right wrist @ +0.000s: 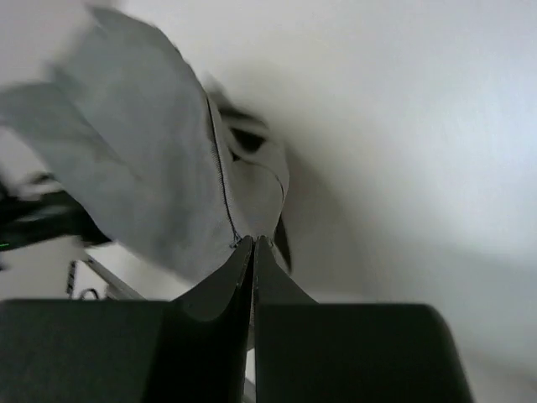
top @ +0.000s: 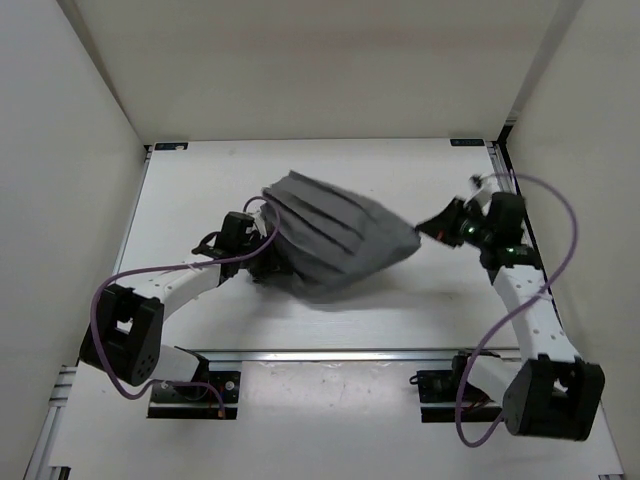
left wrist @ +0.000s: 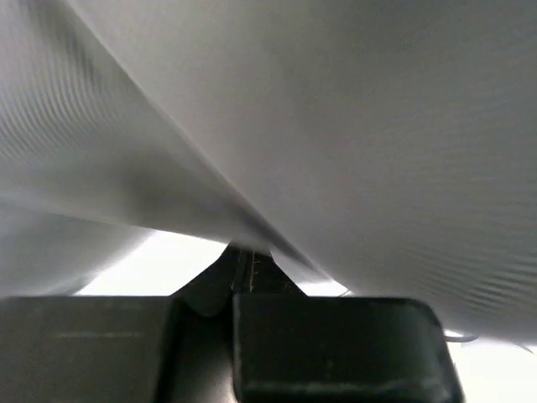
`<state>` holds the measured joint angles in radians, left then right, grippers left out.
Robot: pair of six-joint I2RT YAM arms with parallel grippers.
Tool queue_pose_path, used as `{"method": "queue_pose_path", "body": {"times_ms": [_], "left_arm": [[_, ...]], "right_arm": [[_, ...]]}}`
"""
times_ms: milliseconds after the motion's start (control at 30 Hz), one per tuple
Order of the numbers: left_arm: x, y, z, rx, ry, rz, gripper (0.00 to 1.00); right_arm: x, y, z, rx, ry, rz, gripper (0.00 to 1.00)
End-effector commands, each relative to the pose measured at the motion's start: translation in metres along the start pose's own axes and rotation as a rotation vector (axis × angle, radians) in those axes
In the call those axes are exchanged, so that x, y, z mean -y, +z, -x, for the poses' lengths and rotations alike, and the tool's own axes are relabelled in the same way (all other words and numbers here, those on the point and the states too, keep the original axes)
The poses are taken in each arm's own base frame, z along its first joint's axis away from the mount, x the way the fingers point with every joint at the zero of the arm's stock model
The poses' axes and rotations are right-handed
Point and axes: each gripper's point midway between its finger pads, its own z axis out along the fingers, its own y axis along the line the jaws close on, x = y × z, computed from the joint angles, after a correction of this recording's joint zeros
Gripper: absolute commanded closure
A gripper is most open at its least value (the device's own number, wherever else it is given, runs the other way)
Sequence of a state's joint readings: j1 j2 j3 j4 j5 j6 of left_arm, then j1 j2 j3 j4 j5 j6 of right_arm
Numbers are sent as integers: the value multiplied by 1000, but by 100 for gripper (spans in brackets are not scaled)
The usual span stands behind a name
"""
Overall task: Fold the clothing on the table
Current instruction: Flatten the skirt out
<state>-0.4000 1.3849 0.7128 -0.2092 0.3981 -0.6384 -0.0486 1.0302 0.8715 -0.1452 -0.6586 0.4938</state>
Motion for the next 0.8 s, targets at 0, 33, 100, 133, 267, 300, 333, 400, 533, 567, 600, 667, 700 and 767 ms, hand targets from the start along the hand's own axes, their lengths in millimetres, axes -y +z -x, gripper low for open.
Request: {"method": "queue_pose_path", "body": {"times_ms": [0, 33, 100, 133, 267, 300, 333, 400, 533, 567, 600, 667, 700, 767], "left_arm": [[1, -1, -1, 21, -5, -5, 100], [1, -1, -2, 22, -5, -2, 100], [-6, -5, -4, 34, -23, 6, 100], [-5, -6, -2, 43, -26, -1, 100], [-7, -7, 1, 58, -38, 2, 100], [-7, -7, 0, 55, -38, 4, 100], [-4, -7, 4, 65, -32, -4, 100], [-5, -7, 4, 66, -35, -2, 100], [-4, -7, 1, 67, -37, -5, 100], [-5, -7, 1, 63, -43, -3, 97], [-6, -7, 3, 66, -44, -5, 95], [-1, -8, 2, 53, -31, -15, 95], [0, -9, 2, 53, -27, -8, 95], [0, -13, 6, 61, -14, 5, 94]], "right_arm": [[78, -6, -118, -289, 137, -336, 100], [77, -6, -132, -323, 132, -345, 100], [105, -25, -168, -398, 142, -527, 100], [106, -27, -172, -418, 133, -546, 100], [127, -51, -160, -458, 129, -735, 100], [126, -57, -155, -473, 110, -774, 100], [135, -67, -152, -498, 90, -863, 100], [135, -78, -148, -533, 57, -930, 100], [139, -92, -151, -566, 78, -988, 98], [140, -92, -148, -540, 78, -977, 81], [139, -87, -144, -510, 60, -951, 73], [117, -73, -124, -411, -21, -840, 58], [104, -64, -110, -365, -63, -784, 44], [82, -53, -100, -328, -121, -687, 36]]}}
